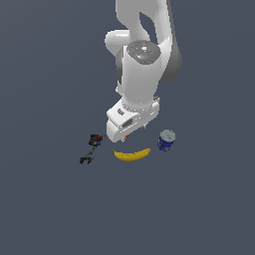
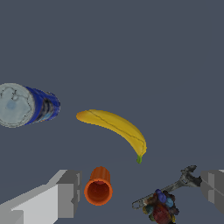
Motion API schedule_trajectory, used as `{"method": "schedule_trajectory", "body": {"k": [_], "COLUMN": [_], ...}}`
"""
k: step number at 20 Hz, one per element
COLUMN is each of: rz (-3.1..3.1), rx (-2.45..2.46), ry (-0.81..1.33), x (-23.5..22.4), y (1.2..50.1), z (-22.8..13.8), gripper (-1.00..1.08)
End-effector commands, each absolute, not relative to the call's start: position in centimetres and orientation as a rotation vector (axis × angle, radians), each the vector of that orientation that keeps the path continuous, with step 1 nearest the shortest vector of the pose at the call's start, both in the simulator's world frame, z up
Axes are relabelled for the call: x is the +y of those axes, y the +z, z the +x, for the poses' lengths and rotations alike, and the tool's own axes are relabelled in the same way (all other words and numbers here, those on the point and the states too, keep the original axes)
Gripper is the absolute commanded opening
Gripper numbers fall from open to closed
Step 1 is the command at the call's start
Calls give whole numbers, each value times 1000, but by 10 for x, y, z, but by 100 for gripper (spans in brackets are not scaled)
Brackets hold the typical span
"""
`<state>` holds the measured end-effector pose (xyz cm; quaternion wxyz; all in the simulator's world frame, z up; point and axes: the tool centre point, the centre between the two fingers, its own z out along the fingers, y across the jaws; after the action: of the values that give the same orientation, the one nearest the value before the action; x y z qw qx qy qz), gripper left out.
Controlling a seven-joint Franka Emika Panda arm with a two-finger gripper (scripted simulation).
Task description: Pick up a designated object from a clutter of objects.
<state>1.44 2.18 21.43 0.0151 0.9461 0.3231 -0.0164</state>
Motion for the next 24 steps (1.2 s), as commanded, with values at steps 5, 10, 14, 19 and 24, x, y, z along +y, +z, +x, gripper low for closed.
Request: {"method": "schedule_trajectory", "body": {"k": [5,10,14,19,24], "rz": [2849,2762,2685,2577,2459], "rx": [1258,1445,1592,1769,1938], "ry": [-48,-45,-41,-34,-24], "x": [21,20,20,20,20], "y": [186,165,148,127,106], "z": [17,17,17,16,14], "gripper": [100,100,100,100,100]}}
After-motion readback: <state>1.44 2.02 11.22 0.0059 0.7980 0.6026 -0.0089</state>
